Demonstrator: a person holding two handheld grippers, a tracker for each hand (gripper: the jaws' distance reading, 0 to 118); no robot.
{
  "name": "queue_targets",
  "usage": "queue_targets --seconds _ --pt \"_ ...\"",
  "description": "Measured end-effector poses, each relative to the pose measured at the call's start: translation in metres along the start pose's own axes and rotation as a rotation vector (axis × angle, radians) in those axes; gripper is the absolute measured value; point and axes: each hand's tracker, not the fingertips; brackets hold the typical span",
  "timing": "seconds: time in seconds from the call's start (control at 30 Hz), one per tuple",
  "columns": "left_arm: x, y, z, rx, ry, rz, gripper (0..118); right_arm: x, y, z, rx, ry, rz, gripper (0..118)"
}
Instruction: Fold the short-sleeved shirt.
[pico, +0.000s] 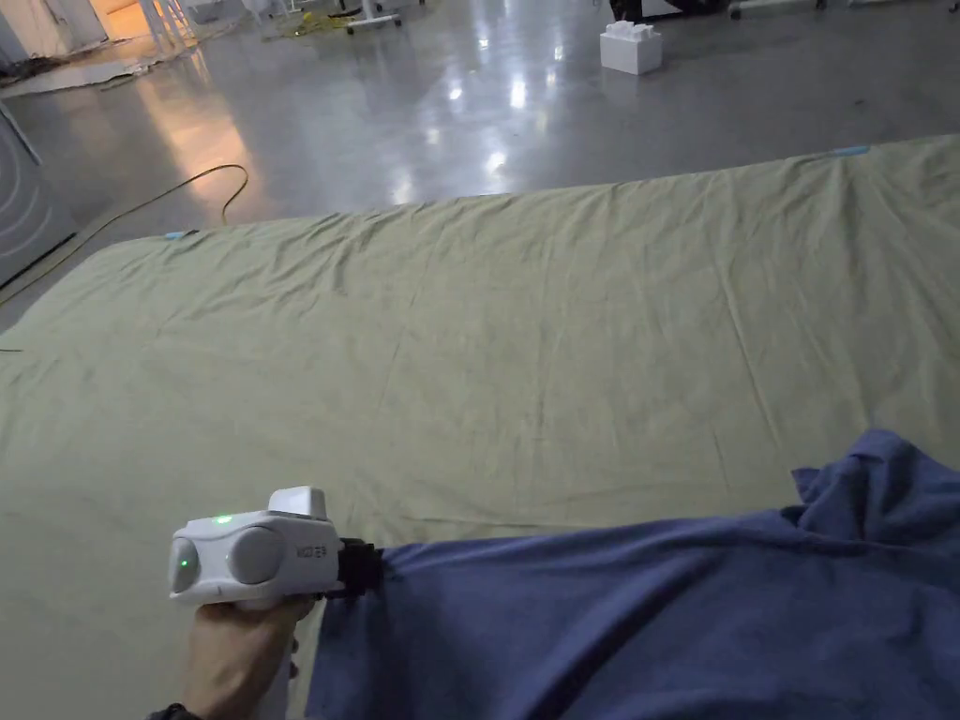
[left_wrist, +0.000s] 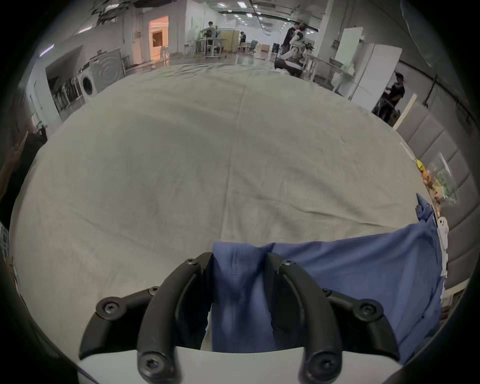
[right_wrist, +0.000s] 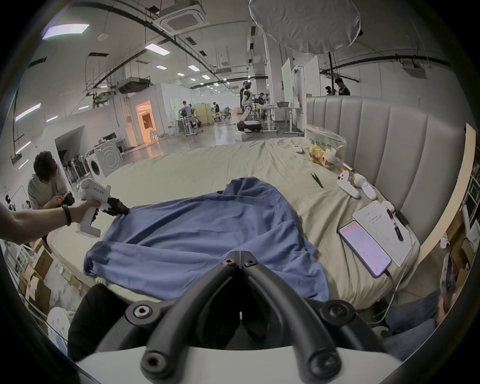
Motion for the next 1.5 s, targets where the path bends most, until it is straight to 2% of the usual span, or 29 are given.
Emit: queue_targets --seconds 0.1,0.23,0.27,0.3,0.33,0.37,0.4,0.47,0.5,0.57,0.6,0.7,0.77,0.83,0.87,0.9,0.93,0.97,1.03,1.07,1.1,1.13,1.17,1.27,1.3,1.4,1.5 --pt "0.009 0.006 -0.001 -0.047 0.002 -0.097 16 0.008 0.003 -0.017 -0.03 0.021 -0.009 0" --pt "0.02 0.011 -0.021 -0.117 0.051 -0.122 14 0.021 0.041 -0.064 -0.008 0.04 0.093 1" --pt "0.019 0.014 -0.022 -0.123 0.051 -0.114 14 0.026 0.056 -0.082 -0.027 0.04 0.082 4" --pt "0.018 0.017 -0.022 -0.136 0.05 -0.104 13 0.033 0.074 -0.103 -0.066 0.054 0.056 19" --pt "0.015 0.019 -0.023 -0.146 0.035 -0.086 13 0.043 0.087 -0.121 -0.063 0.058 0.003 29" --pt "0.018 0.017 -0.017 -0.159 0.023 -0.052 13 0.052 0.102 -0.141 -0.081 0.075 -0.067 36" --pt "0.017 0.018 -0.016 -0.16 0.025 -0.044 13 0.06 0.116 -0.163 -0.121 0.097 -0.12 36" --pt "0.018 0.016 -0.016 -0.159 0.023 -0.048 13 0.075 0.136 -0.206 -0.133 0.109 -0.132 61" --pt "0.019 0.017 -0.015 -0.159 0.023 -0.047 13 0.081 0.144 -0.231 -0.163 0.089 -0.107 74" --pt "0.021 0.013 -0.012 -0.155 0.023 -0.048 13 0.092 0.153 -0.273 -0.23 0.021 -0.077 85" --pt "0.022 0.012 -0.011 -0.146 0.027 -0.02 13 0.097 0.153 -0.29 -0.252 -0.005 -0.085 86" --pt "0.028 0.014 -0.012 -0.152 0.047 -0.019 12 0.111 0.151 -0.336 -0.359 -0.035 -0.099 86" --pt "0.032 0.018 -0.014 -0.171 0.066 -0.058 12 0.115 0.145 -0.358 -0.396 -0.075 -0.062 86" --pt "0.033 0.02 -0.014 -0.181 0.066 -0.058 12 0.118 0.136 -0.38 -0.469 -0.053 -0.036 86" --pt "0.031 0.019 -0.013 -0.182 0.063 -0.055 12 0.116 0.132 -0.389 -0.528 -0.053 -0.001 83" --pt "0.026 0.02 -0.014 -0.174 0.049 -0.033 12 0.114 0.127 -0.394 -0.559 -0.104 0.037 76" --pt "0.022 0.019 -0.014 -0.167 0.036 -0.011 12 0.112 0.123 -0.393 -0.537 -0.134 0.076 69" --pt "0.02 0.016 -0.013 -0.154 0.022 0.002 12 0.112 0.119 -0.393 -0.518 -0.125 0.097 68" --pt "0.014 0.013 -0.012 -0.132 0.003 0.015 12 0.106 0.119 -0.379 -0.478 -0.101 0.062 63" --pt "0.014 0.012 -0.012 -0.123 0.001 0.024 12 0.107 0.118 -0.375 -0.459 -0.093 0.042 52" --pt "0.016 0.009 -0.012 -0.112 0.008 0.019 11 0.109 0.118 -0.37 -0.439 -0.086 0.01 19" --pt "0.02 0.008 -0.01 -0.1 0.02 -0.004 11 0.108 0.121 -0.364 -0.431 -0.053 -0.04 2" --pt "0.024 0.008 -0.008 -0.085 0.051 -0.029 12 0.106 0.119 -0.359 -0.432 0.006 -0.104 2" --pt "0.033 0.007 0.013 -0.031 0.068 -0.118 11 0.096 0.12 -0.337 -0.393 -0.015 -0.011 2" --pt "0.027 0.005 0.021 0.012 0.017 -0.118 10 0.095 0.125 -0.321 -0.355 0.008 -0.023 2" --pt "0.01 -0.009 0.084 0.218 -0.147 -0.023 10 0.1 0.133 -0.261 -0.234 0.107 -0.075 2" --pt "-0.011 -0.044 0.16 0.306 -0.229 0.061 10 0.107 0.129 -0.192 -0.158 0.141 -0.066 2"
